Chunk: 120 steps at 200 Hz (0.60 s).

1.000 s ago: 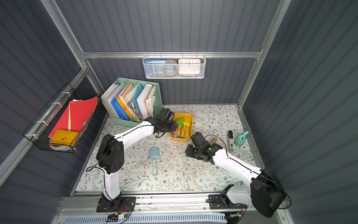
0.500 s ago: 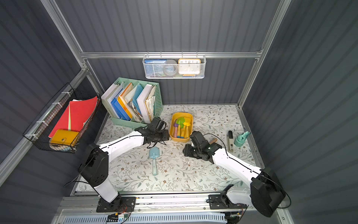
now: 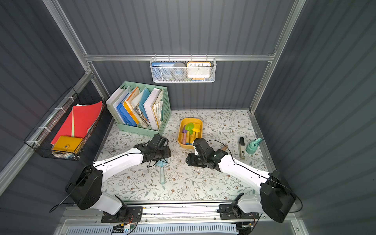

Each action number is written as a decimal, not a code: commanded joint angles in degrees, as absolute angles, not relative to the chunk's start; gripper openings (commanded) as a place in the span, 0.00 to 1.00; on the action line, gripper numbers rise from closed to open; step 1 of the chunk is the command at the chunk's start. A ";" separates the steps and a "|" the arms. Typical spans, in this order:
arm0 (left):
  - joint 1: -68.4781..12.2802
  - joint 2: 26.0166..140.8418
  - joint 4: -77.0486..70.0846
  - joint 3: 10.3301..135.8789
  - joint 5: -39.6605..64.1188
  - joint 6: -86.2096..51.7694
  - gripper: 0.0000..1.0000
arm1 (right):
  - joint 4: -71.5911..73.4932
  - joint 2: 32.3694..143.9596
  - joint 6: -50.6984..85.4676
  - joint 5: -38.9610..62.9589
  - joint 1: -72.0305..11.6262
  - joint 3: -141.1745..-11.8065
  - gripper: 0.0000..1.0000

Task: Put the shovel into the storage box
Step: Place the shovel in the storage box, then pick up the shovel from the center of the board.

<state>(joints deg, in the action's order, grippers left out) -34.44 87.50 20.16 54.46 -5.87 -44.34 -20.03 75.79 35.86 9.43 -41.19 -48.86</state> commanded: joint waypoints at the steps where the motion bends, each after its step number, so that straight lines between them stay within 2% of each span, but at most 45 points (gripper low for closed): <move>1: -34.80 84.68 21.11 52.42 -7.42 -46.53 0.61 | -19.61 76.61 35.13 9.84 -42.17 -50.19 0.53; 102: -35.94 77.40 24.81 44.28 -8.53 -51.00 0.62 | -20.13 78.63 34.90 9.28 -44.03 -51.81 0.56; 120: -36.28 76.31 26.16 43.31 -8.45 -52.31 0.67 | -20.23 78.57 34.67 9.54 -44.15 -51.94 0.57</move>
